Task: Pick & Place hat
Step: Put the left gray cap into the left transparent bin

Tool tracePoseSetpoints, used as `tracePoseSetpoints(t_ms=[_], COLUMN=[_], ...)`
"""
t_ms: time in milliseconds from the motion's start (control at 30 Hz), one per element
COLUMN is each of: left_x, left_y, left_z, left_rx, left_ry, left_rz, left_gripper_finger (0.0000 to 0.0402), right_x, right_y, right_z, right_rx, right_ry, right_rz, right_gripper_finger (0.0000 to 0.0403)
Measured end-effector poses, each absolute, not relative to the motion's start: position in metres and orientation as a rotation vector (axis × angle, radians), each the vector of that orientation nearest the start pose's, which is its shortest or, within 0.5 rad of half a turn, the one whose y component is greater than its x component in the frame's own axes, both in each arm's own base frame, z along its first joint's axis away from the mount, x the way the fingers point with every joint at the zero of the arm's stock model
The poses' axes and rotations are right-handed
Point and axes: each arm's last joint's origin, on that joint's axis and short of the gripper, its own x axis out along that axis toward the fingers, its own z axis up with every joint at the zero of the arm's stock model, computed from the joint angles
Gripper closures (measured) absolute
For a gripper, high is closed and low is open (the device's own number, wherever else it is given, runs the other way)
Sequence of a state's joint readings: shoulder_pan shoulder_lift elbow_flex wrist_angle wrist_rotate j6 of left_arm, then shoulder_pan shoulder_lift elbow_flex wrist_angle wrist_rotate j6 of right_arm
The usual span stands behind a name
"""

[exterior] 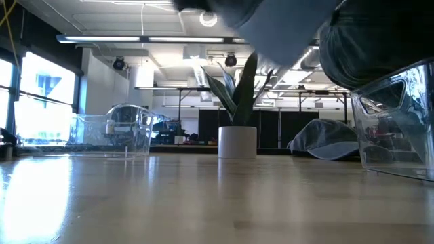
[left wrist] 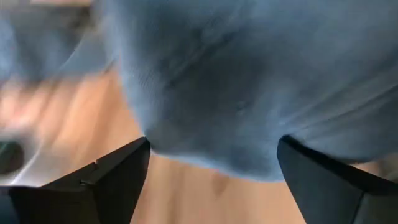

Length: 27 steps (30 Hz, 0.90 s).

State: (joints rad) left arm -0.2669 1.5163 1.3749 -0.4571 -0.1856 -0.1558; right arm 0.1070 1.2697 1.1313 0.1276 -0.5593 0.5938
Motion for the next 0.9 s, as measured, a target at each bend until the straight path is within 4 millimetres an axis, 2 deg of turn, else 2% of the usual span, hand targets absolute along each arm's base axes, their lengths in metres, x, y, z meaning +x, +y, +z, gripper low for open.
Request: tracePoseSetpoints(t_ms=[200,300,633,767,900], left_x=[0.340,0.348,0.350,0.349,0.349], left_y=[-0.094,-0.098,-0.104,-0.105,-0.105], left_z=[0.346,0.357,0.375,0.382,0.381], left_rx=[-0.069,-0.096,-0.183,-0.259,-0.316], left_ry=[0.380,0.245,0.062,0.021,0.041], left_rz=[-0.248,-0.349,-0.523,-0.574,-0.586], left_gripper_finger=[0.0073,0.0097,0.0187,0.0255,0.0357], right_x=[0.274,0.269,0.260,0.260,0.261], right_y=[0.045,0.043,0.040,0.040,0.040], right_z=[0.388,0.392,0.398,0.395,0.393], right_rx=[0.604,0.605,0.606,0.606,0.606], right_ry=[0.187,0.171,0.148,0.168,0.187], right_rz=[0.643,0.616,0.557,0.549,0.536], right_gripper_finger=[0.0403,0.0403,0.0402,0.0402,0.0402])
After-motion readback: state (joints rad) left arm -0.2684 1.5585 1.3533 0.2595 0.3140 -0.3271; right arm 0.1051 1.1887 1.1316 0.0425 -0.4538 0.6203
